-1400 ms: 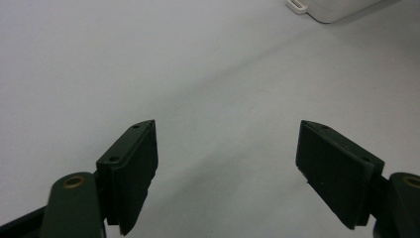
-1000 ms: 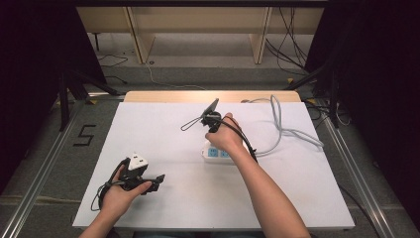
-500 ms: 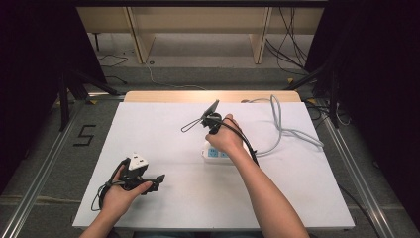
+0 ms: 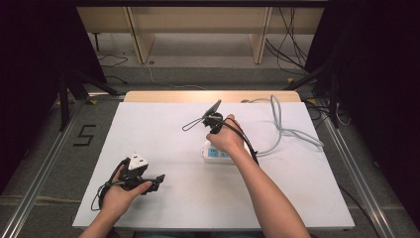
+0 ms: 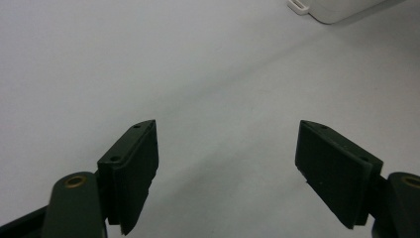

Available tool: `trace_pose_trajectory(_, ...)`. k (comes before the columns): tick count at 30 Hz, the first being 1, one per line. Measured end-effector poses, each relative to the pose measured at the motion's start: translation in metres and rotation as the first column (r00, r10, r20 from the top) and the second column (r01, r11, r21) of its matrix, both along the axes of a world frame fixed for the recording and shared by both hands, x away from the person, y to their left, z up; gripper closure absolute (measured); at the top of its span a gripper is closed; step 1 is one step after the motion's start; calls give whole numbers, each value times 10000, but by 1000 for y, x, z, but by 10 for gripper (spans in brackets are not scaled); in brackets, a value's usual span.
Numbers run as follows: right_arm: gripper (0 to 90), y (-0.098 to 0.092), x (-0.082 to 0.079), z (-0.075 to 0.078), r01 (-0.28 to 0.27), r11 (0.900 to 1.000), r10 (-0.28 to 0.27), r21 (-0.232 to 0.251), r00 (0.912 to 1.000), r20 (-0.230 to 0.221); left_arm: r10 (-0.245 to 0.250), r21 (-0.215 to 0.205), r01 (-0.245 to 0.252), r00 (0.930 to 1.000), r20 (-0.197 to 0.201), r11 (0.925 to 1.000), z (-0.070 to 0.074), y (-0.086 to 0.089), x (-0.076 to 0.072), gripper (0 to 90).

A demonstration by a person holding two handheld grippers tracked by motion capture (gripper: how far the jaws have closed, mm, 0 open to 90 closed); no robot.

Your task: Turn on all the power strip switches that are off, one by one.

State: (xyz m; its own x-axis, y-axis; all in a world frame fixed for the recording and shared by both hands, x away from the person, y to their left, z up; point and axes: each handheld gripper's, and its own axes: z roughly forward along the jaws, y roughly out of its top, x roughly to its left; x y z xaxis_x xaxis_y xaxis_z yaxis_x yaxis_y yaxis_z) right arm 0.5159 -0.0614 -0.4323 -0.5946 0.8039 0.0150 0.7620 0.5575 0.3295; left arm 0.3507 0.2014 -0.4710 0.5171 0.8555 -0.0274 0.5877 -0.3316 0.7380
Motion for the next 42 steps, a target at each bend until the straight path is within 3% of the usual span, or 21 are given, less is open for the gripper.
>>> trace_pose_trajectory(10, 900, -4, 0, 0, -33, 9992, 25, 398, 9998, 200, 2, -4, -2, 10000, -12, 10000, 0, 1, 0, 247)
trace_pose_trajectory(42, 872, -25, -16, 19, -215, 9967, 171, 781, 9983, 563, 0, 26, 0, 10000, -30, 10000, -1, 1, 0, 247)
